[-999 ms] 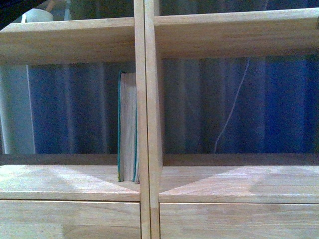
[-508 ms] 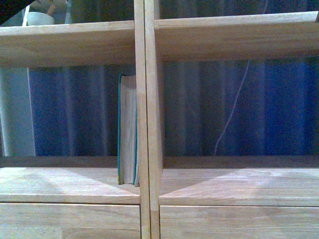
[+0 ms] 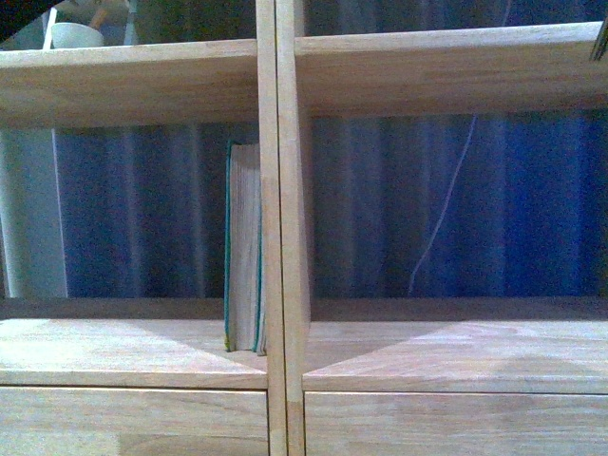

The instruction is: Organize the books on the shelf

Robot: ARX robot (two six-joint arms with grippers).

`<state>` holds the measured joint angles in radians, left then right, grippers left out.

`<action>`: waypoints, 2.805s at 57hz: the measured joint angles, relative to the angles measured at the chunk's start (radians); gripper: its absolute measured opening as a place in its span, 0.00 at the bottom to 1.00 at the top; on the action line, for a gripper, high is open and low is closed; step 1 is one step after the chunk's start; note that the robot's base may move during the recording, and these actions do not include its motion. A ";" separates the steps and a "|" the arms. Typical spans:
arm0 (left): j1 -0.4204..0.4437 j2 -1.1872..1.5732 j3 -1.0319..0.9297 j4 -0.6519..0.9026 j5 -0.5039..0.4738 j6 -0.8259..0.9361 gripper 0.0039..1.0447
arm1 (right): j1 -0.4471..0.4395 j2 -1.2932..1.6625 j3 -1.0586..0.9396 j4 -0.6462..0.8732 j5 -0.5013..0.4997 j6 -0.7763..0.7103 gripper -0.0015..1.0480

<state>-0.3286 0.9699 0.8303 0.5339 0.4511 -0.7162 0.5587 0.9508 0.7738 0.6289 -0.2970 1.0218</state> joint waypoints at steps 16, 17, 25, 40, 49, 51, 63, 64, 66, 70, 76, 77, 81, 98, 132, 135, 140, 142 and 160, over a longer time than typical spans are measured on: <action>0.010 0.000 -0.008 0.008 -0.021 0.019 0.93 | 0.085 -0.001 -0.026 -0.012 0.039 -0.031 0.07; 0.010 0.000 -0.008 0.008 -0.024 0.021 0.93 | 0.086 -0.001 -0.027 -0.012 0.040 -0.032 0.07; 0.014 0.000 -0.012 0.009 -0.065 0.042 0.80 | 0.098 -0.001 -0.027 -0.013 0.047 -0.040 0.07; 0.018 0.000 -0.020 0.051 -0.112 0.054 0.45 | 0.111 0.001 -0.029 -0.020 0.062 -0.047 0.07; 0.019 -0.003 -0.021 0.065 -0.120 0.021 0.24 | 0.112 0.004 -0.037 -0.027 0.067 -0.055 0.07; 0.019 -0.005 -0.022 0.070 -0.121 0.003 0.20 | 0.112 0.005 -0.040 -0.029 0.068 -0.055 0.07; 0.019 -0.016 -0.030 0.089 -0.120 -0.068 0.07 | 0.112 0.011 -0.045 -0.041 0.071 -0.055 0.07; 0.019 -0.016 -0.031 0.089 -0.120 -0.068 0.07 | 0.112 0.011 -0.045 -0.046 0.073 -0.055 0.07; 0.020 -0.016 -0.032 0.089 -0.120 -0.068 0.07 | 0.112 0.011 -0.045 -0.050 0.073 -0.055 0.07; 0.023 -0.016 -0.034 0.088 -0.120 -0.069 0.07 | 0.112 0.014 -0.045 -0.056 0.078 -0.057 0.08; 0.031 -0.016 -0.039 0.088 -0.119 -0.058 0.06 | 0.110 0.017 -0.045 -0.071 0.094 -0.061 0.23; 0.032 -0.016 -0.040 0.088 -0.120 -0.057 0.06 | 0.109 0.018 -0.044 -0.072 0.095 -0.061 0.25; 0.042 -0.016 -0.043 0.088 -0.122 -0.049 0.06 | 0.103 0.018 -0.044 -0.074 0.095 -0.065 0.35; 0.113 -0.037 -0.048 0.024 -0.117 0.041 0.06 | -0.057 0.051 -0.043 -0.077 0.113 -0.235 0.77; 0.740 -0.257 -0.205 -0.061 0.255 0.402 0.06 | -0.406 0.185 -0.117 0.038 0.308 -0.680 0.93; 0.839 -0.242 -0.214 -0.019 0.314 0.408 0.06 | -0.406 0.185 -0.117 0.039 0.308 -0.687 0.93; 0.978 -0.202 -0.221 0.056 0.383 0.422 0.06 | -0.405 0.184 -0.117 0.035 0.316 -0.702 0.93; 1.023 -0.182 -0.222 0.082 0.398 0.428 0.06 | -0.402 0.174 -0.111 -0.021 0.364 -0.740 0.89; 1.118 -0.035 -0.246 0.240 0.441 0.466 0.06 | -0.447 0.011 -0.344 -0.102 0.403 -0.988 0.44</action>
<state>0.7895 0.9348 0.5838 0.7734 0.8925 -0.2504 0.1120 0.9615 0.4294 0.5270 0.1062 0.0334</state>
